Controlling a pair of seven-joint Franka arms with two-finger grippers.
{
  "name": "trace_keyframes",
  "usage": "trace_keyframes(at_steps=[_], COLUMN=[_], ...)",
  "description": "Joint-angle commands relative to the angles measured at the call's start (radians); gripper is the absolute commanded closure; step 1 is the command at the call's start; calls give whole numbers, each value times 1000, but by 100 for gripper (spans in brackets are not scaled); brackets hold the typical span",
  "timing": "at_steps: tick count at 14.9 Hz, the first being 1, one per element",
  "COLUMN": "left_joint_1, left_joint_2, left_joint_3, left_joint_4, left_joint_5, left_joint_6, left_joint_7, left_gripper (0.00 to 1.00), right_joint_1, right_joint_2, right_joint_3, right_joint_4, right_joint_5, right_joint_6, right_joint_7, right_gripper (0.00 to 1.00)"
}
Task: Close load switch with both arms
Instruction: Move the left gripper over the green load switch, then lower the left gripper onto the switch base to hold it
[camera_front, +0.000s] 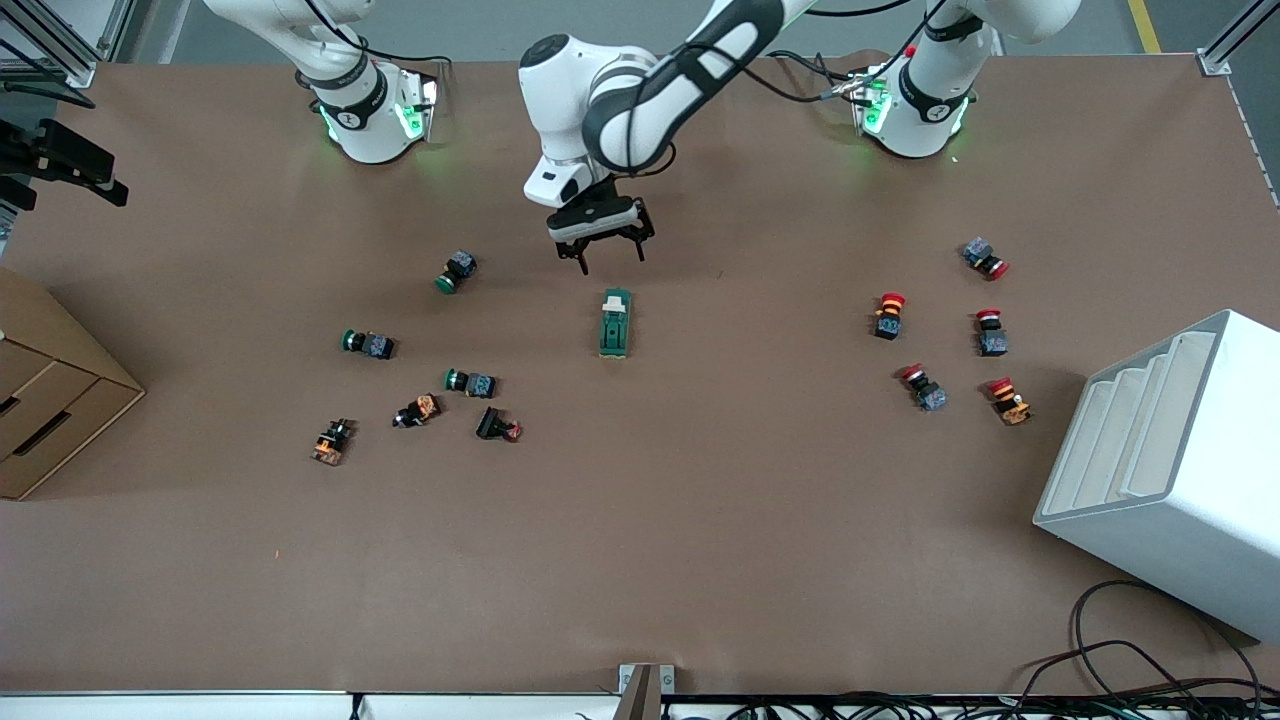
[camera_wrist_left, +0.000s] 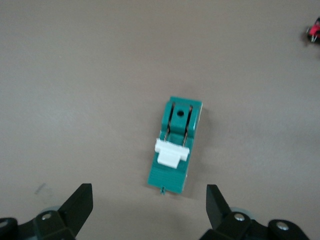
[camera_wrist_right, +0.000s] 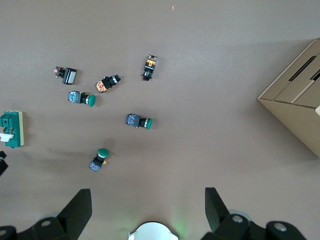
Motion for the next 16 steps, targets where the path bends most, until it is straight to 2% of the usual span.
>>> trace_keyframes(at_steps=[1,4,8,13,16], left_joint_1=[-34,-48,-66,-66,-66], left_joint_2=[40,43,55,115,122], left_joint_3=[4,4,4,6,12], left_joint_4=[-30,-134,-219,-234,-259], left_joint_5=[153,333,554,847,956], left_joint_6=[9,88,91,88,66], left_joint_7=[-134,-312,-470,-728,-771], left_gripper=[0,0,2,2,2], right_joint_1=[-2,-2,-3,-3,-3], right_joint_2=[-25,-25,-25,-25,-23], right_joint_3=[2,2,2,2,0], right_joint_4=[-18,-17,-17,-17,-8], right_joint_5=[3,1,1,1,0], right_joint_6=[-2,-2,-2,-7,-7], right_joint_7=[-8,-8,-10,-10,-11], right_gripper=[0,0,0,0,0])
